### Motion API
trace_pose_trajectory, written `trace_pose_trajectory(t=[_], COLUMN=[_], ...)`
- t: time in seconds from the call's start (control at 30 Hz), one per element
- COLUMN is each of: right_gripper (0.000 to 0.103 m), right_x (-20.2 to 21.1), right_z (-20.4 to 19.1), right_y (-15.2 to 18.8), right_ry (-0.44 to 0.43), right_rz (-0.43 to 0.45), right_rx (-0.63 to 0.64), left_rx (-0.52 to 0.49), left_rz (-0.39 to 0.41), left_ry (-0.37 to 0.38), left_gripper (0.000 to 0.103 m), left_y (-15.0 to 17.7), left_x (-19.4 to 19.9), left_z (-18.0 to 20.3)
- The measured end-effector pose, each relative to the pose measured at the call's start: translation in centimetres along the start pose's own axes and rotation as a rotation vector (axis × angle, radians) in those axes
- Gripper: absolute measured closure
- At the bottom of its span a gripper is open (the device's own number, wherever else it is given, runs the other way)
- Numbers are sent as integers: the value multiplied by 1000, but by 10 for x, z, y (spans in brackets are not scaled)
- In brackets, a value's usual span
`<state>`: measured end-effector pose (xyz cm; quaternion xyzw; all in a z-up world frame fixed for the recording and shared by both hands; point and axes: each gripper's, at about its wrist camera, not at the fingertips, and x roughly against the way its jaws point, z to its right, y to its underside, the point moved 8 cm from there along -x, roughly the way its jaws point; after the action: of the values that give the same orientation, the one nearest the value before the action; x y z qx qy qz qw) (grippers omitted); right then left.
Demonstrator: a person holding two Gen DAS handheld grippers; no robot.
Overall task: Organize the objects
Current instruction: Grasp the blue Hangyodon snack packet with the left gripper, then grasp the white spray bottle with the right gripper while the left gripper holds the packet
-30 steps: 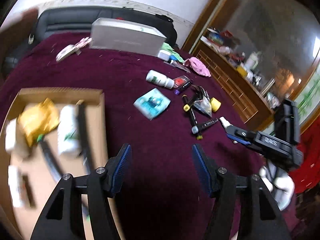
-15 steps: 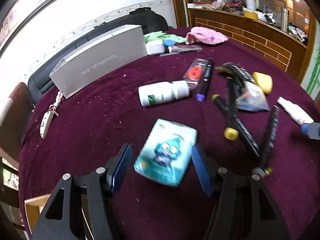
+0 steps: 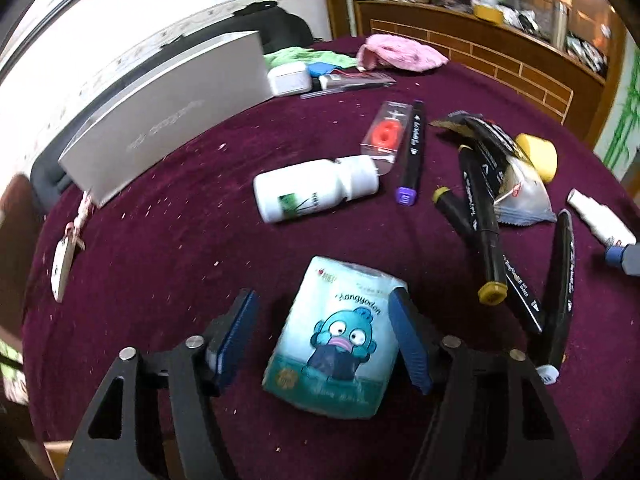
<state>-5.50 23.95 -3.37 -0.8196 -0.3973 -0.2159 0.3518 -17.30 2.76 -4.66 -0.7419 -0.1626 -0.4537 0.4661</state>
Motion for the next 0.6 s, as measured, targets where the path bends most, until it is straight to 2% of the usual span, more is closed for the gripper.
trace_pose_trajectory(t=[0.07, 0.13, 0.23, 0.27, 0.33, 0.4, 0.47, 0.6], right_gripper=[64, 64, 59, 57, 57, 57, 57, 57], right_x=[3, 7, 13, 15, 17, 19, 20, 32], right_z=[0, 2, 8, 10, 14, 17, 20, 32], right_y=[-5, -10, -16, -18, -19, -19, -21, -27], right_ry=[5, 4, 20, 28, 40, 53, 62, 117], right_rz=[12, 28, 47, 54, 58, 56, 56, 82], right_rx=[4, -3, -17, -24, -28, -27, -29, -14], left_rx=[-17, -16, 81, 124, 130, 145, 150, 179], left_rz=[-37, -7, -9, -7, 9, -3, -4, 24], left_ry=[23, 1, 31, 42, 39, 41, 57, 113], left_gripper=[32, 26, 25, 29, 49, 59, 63, 64], left_y=[2, 0, 2, 4, 6, 11, 16, 30], left_x=[-9, -10, -13, -12, -7, 0, 8, 39], left_z=[8, 9, 2, -1, 1, 5, 10, 23])
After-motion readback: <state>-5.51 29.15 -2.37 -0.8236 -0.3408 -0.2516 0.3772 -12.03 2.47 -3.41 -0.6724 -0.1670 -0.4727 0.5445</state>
